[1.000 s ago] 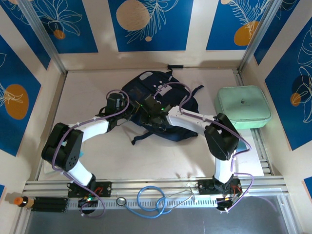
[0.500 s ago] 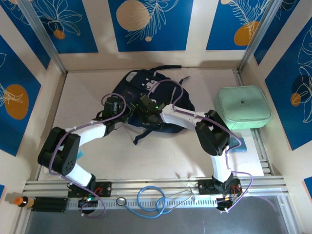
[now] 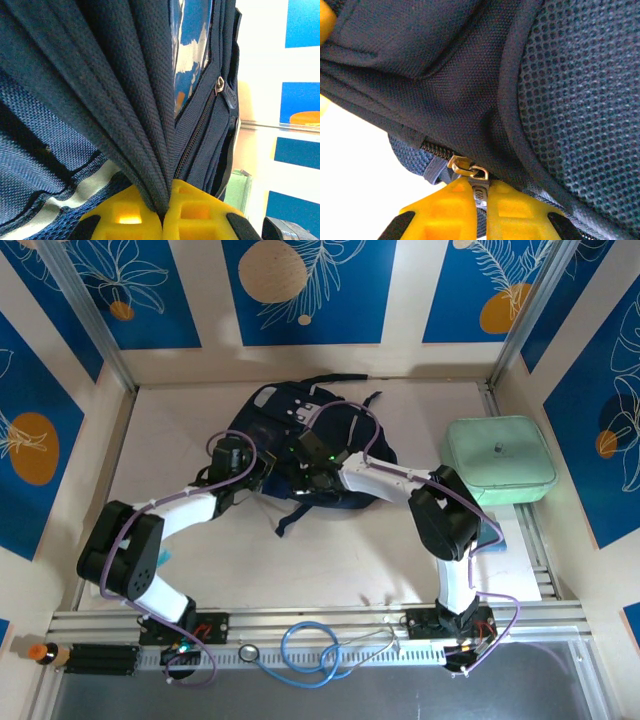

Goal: Pack the student bag

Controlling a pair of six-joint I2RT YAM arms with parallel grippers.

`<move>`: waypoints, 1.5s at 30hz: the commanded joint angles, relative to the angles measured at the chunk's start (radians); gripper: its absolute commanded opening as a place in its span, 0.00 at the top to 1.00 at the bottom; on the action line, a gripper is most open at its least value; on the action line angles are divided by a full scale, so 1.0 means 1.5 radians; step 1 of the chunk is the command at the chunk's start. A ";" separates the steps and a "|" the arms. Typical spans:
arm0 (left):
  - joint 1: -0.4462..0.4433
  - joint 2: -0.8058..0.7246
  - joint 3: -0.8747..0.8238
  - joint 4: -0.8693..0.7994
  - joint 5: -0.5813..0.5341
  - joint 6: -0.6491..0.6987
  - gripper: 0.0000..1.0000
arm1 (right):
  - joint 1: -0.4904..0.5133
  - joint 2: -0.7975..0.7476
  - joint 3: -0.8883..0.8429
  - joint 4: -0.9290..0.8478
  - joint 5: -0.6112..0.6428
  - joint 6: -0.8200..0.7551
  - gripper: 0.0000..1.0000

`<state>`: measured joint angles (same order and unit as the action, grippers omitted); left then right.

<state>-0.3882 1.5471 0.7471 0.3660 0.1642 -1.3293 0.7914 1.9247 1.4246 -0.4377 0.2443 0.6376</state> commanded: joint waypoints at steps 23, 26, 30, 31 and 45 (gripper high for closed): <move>0.003 0.041 0.020 0.029 0.072 0.020 1.00 | -0.013 0.010 -0.010 0.042 -0.073 0.082 0.71; 0.003 0.040 0.018 0.031 0.072 0.018 1.00 | -0.009 0.004 -0.013 0.053 -0.078 0.092 0.71; 0.002 0.040 0.018 0.035 0.075 0.014 1.00 | -0.007 0.007 -0.019 0.054 -0.076 0.122 0.71; 0.003 0.040 0.018 0.036 0.075 0.013 1.00 | -0.006 0.011 -0.019 0.052 -0.072 0.131 0.71; 0.001 0.037 0.011 0.048 0.081 0.000 1.00 | 0.017 0.100 0.058 0.003 0.057 0.147 0.71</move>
<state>-0.3813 1.6089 0.7609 0.3744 0.1932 -1.3273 0.8131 2.0212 1.4723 -0.4152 0.2523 0.8574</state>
